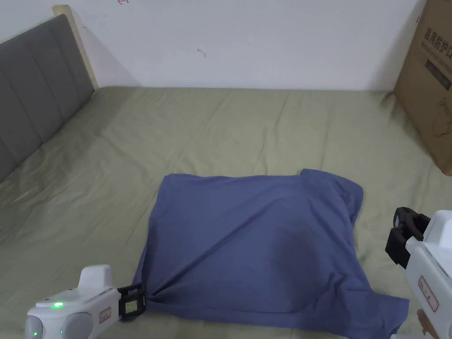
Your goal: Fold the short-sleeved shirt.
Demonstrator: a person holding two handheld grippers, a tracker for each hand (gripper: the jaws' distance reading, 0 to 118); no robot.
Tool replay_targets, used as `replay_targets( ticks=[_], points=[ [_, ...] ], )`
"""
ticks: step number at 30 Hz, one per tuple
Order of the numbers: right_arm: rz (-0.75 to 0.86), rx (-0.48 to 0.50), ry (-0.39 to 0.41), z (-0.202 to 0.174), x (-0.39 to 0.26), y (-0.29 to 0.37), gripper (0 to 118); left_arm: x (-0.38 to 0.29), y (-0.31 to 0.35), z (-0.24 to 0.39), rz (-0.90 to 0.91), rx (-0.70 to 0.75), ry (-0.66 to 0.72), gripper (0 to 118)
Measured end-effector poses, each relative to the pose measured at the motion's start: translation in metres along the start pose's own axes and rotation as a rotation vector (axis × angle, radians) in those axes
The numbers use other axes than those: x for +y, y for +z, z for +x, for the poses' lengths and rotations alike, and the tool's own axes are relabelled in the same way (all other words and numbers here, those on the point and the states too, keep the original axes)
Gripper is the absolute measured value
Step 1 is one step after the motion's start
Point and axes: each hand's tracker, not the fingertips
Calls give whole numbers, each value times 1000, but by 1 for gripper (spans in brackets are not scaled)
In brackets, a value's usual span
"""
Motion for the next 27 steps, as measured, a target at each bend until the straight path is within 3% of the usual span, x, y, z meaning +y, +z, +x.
replay_targets(
  ticks=[4,6,7,8,9,10,13,15,17,18,21,23,25,27],
  points=[
    [-18,-7,-7,6,-6,-1,1,-12,-23,-4,-65,32,-10,95],
    [-28,-13,-10,9,-10,-1,1,-16,-34,-4,-77,38,-18,84],
    [-33,-17,-9,11,-11,0,1,-17,-38,-4,-96,32,-26,69],
    [-41,-21,-9,12,-13,1,1,-20,-47,-9,-110,14,-26,35],
    [-51,-23,-8,14,-16,1,1,-22,-49,-9,-109,-30,-23,13],
    [-69,-31,-12,17,-20,1,1,-22,-48,-6,-91,-38,-23,5],
    [-173,-68,-48,25,-38,-3,6,-19,-29,3,-42,-4,-56,2],
    [-289,-99,-56,30,-58,-11,44,-15,-22,3,-13,-15,-46,1],
    [-392,-81,-93,35,-83,-16,89,-13,-27,-2,14,-10,-45,1],
    [-419,-92,-115,37,-94,-18,98,-9,-25,-3,20,-14,-43,1],
    [-507,-86,-165,37,-123,-23,99,-1,-10,1,42,-19,-35,1],
    [-563,-92,-158,37,-139,-30,97,3,-8,2,49,-21,-36,1],
    [-604,-78,-150,46,-158,-44,90,1,-14,1,51,-20,-39,1],
    [-616,-66,-139,49,-169,-56,71,1,-13,1,54,-16,-42,1]
  ],
)
